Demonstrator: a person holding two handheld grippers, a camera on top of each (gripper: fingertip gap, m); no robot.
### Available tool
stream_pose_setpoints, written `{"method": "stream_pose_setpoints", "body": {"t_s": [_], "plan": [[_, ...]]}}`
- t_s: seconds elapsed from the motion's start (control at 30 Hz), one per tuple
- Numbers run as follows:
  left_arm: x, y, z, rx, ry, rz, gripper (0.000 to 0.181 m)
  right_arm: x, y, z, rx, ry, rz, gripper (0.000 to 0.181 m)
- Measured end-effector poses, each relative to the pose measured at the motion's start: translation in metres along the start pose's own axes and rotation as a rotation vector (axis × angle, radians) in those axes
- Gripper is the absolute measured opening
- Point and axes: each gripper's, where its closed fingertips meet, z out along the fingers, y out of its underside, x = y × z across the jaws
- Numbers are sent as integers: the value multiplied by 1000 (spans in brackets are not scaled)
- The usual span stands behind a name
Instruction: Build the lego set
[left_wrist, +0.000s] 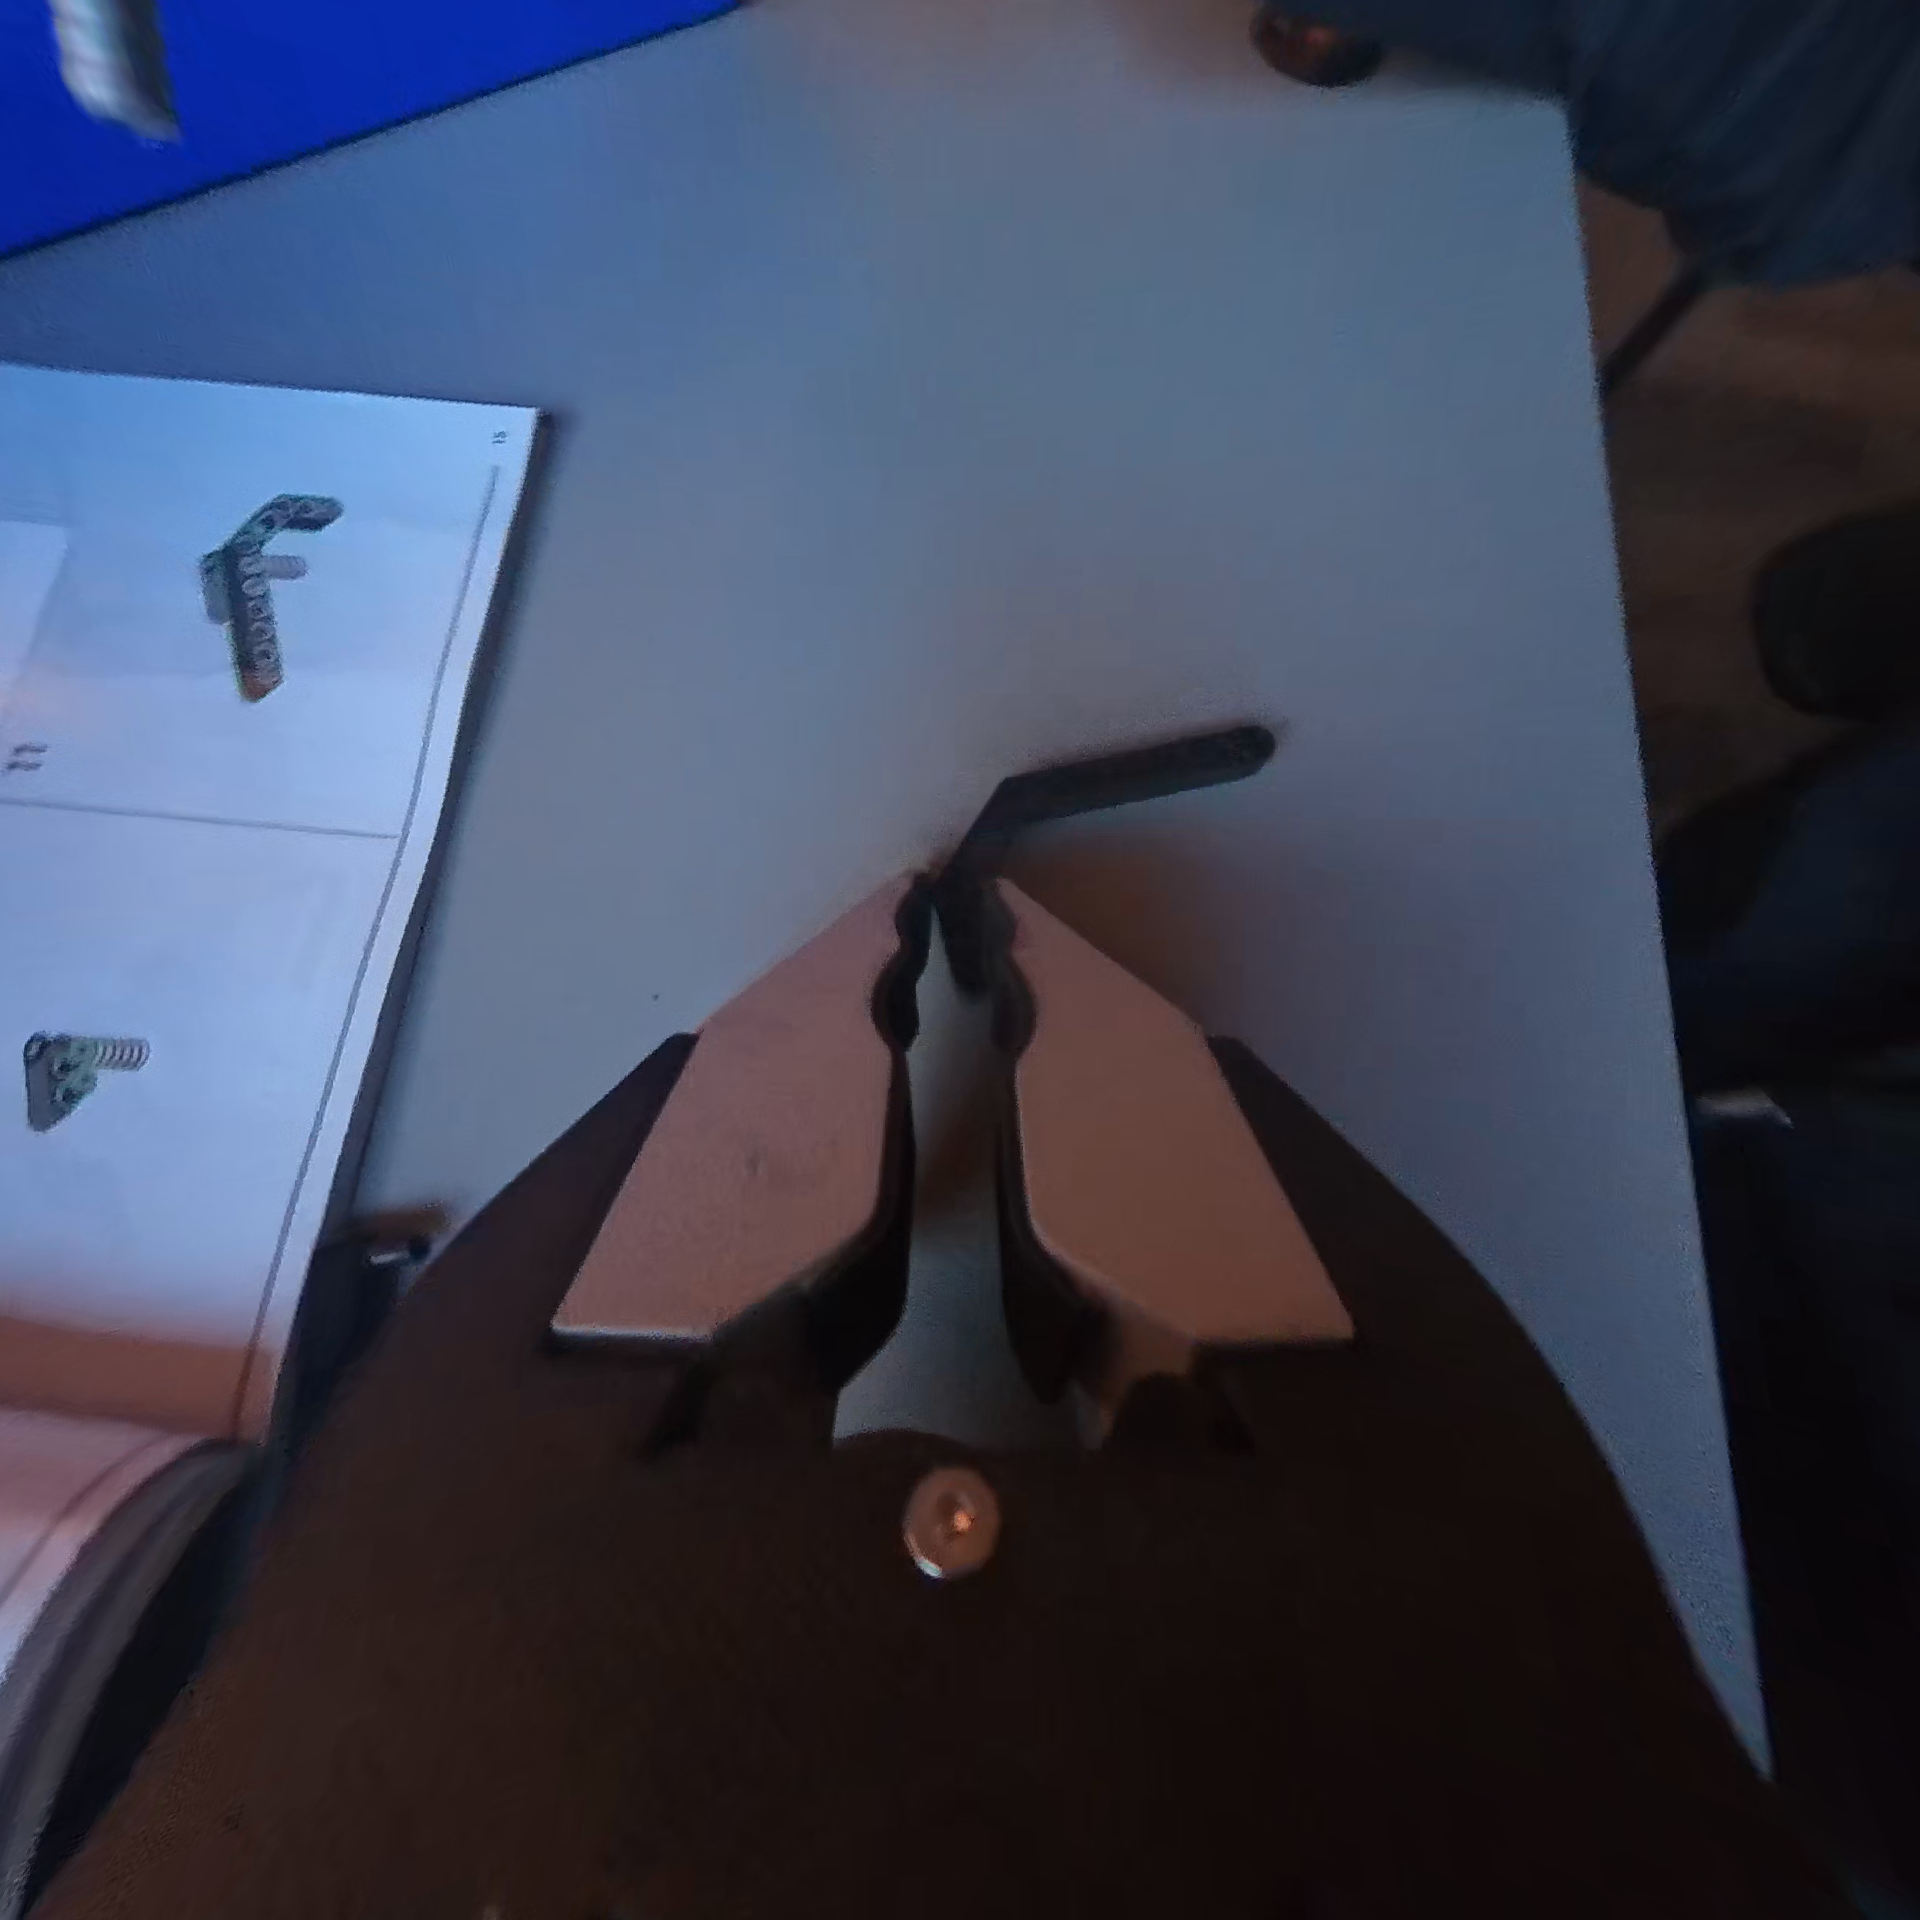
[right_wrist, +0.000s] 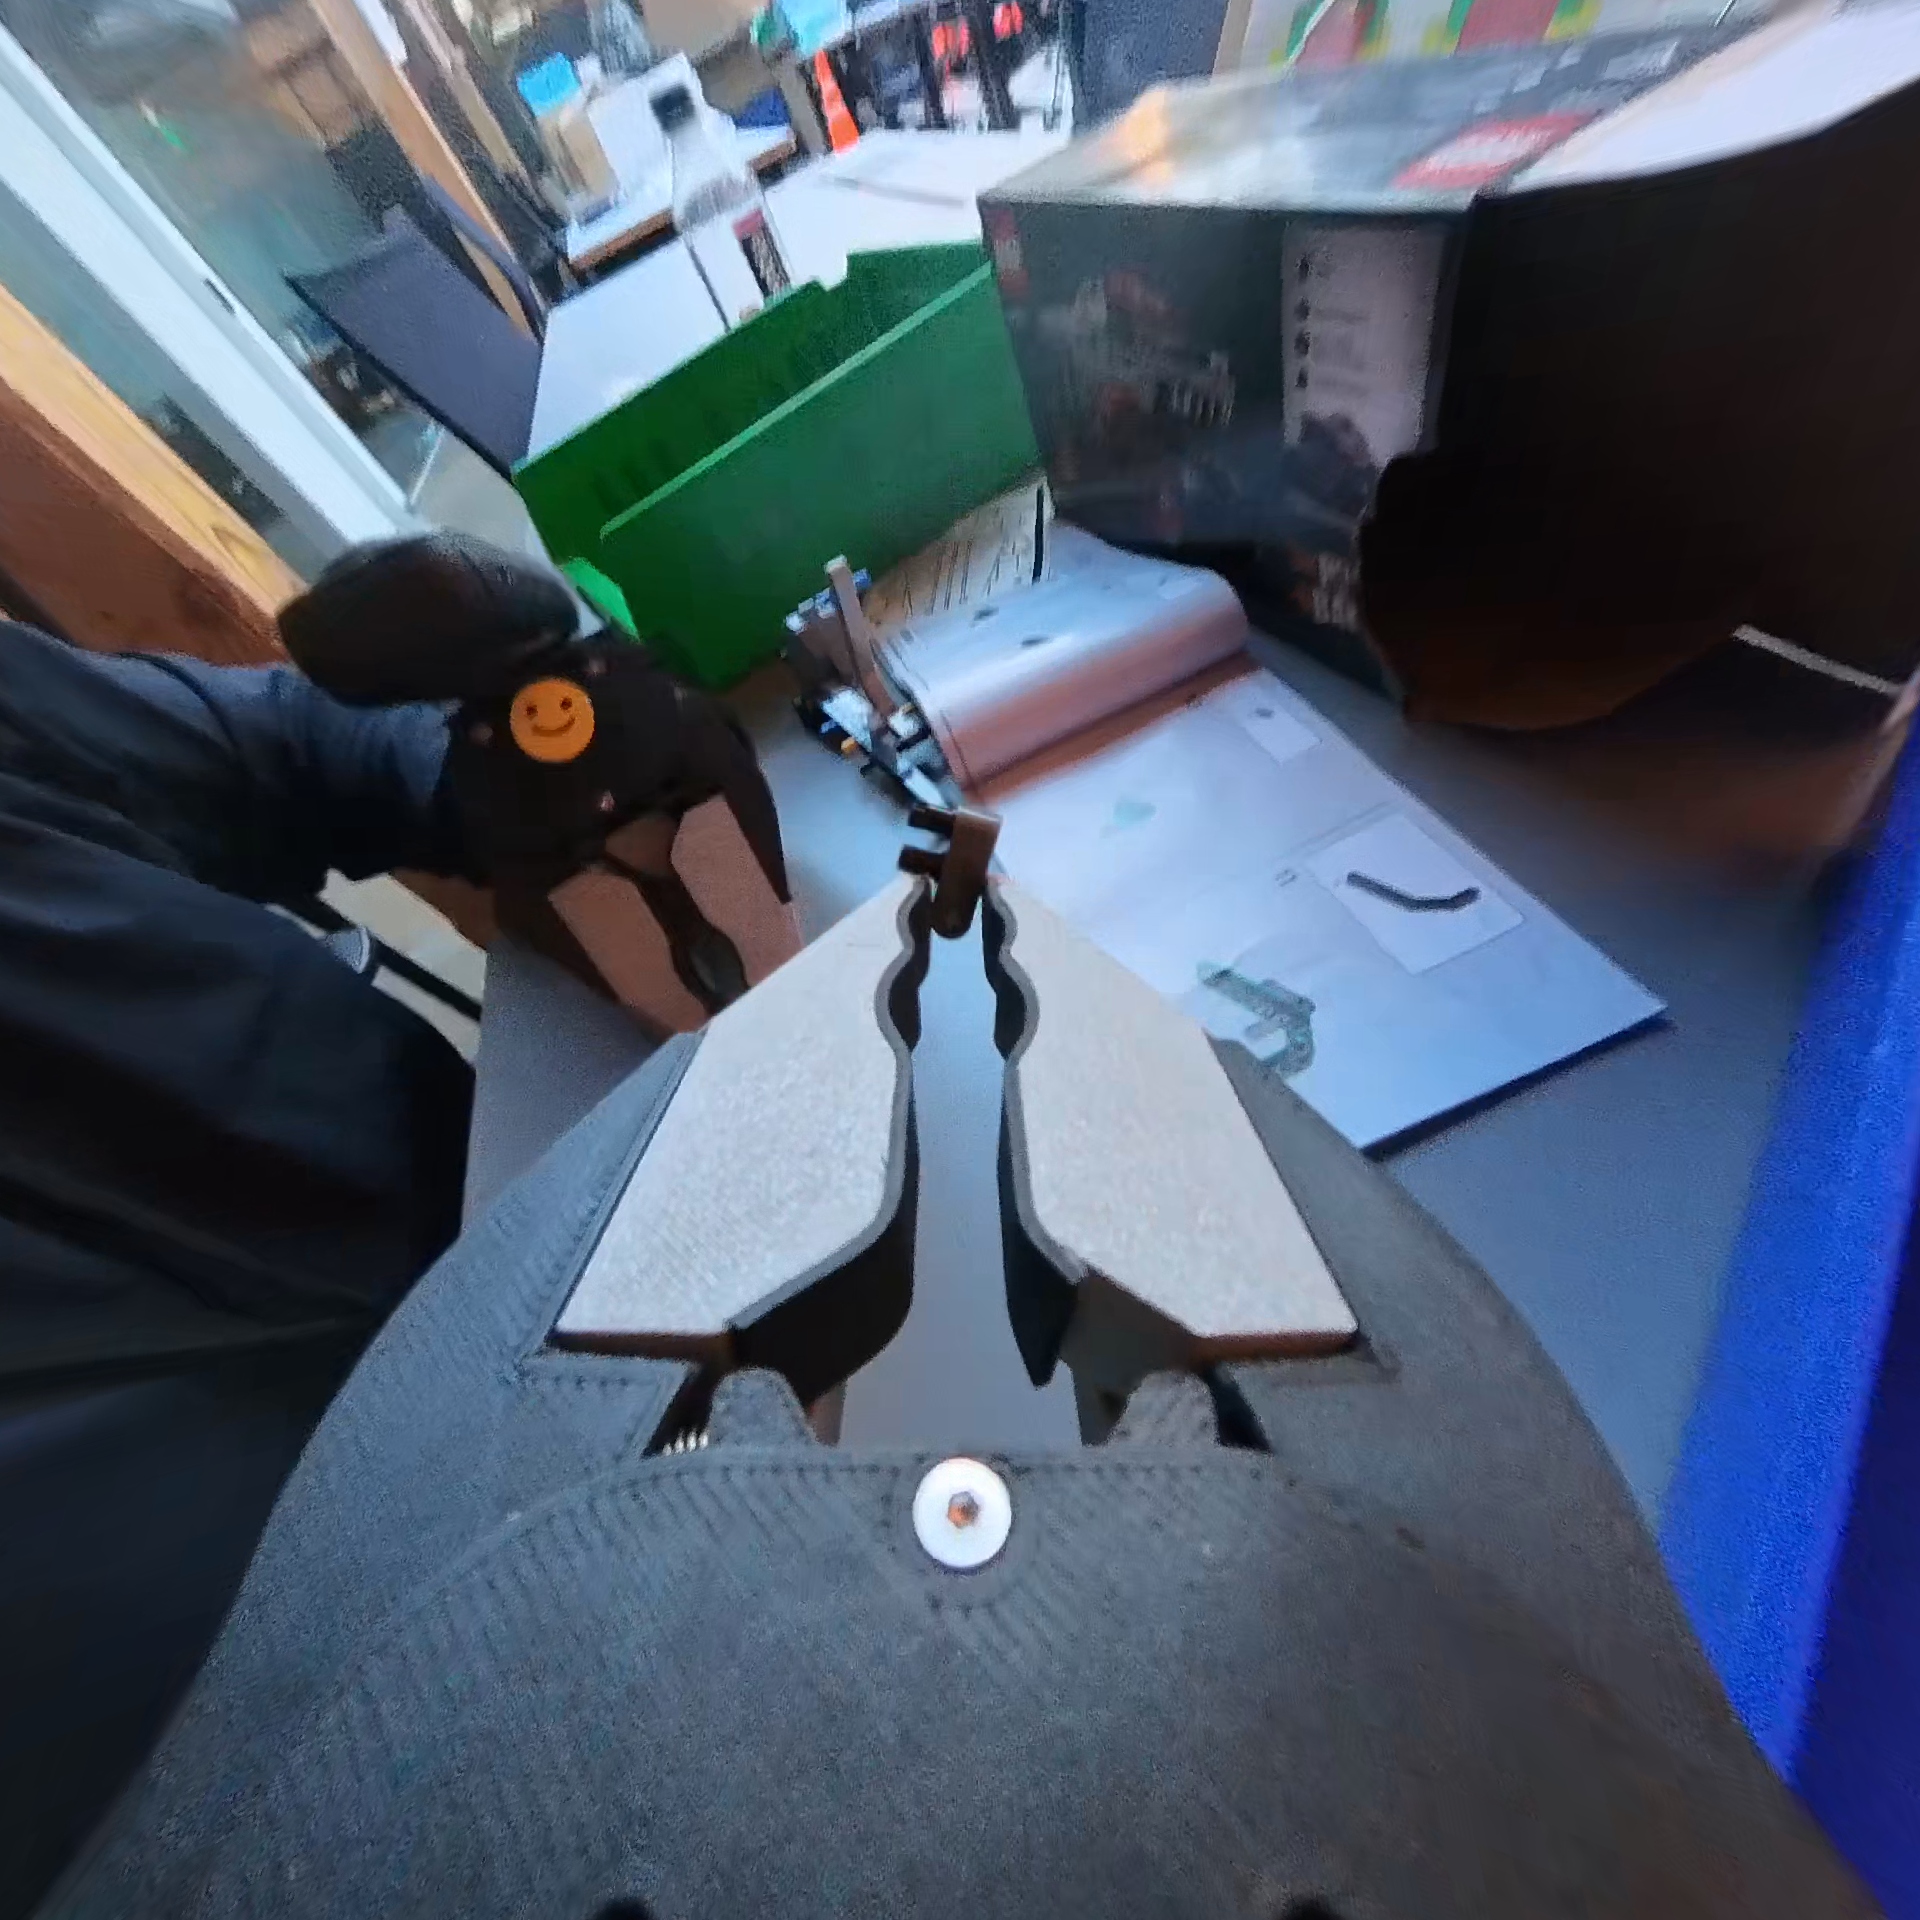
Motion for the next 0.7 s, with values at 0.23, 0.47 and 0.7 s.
{"method": "stream_pose_setpoints", "body": {"t_s": [0.23, 0.47, 0.7], "plan": [[-10, -16, -29, 76, 89, -83, 26, 4, 20, 12, -97, -3, 12, 5], [10, 3, -8, -66, -6, -304, 31, 4, 15, 7, -84, 16, -10, 7], [-14, -10, -13, -29, -71, -456, 46, -1, 10, 3, -69, 31, -44, 7]]}}
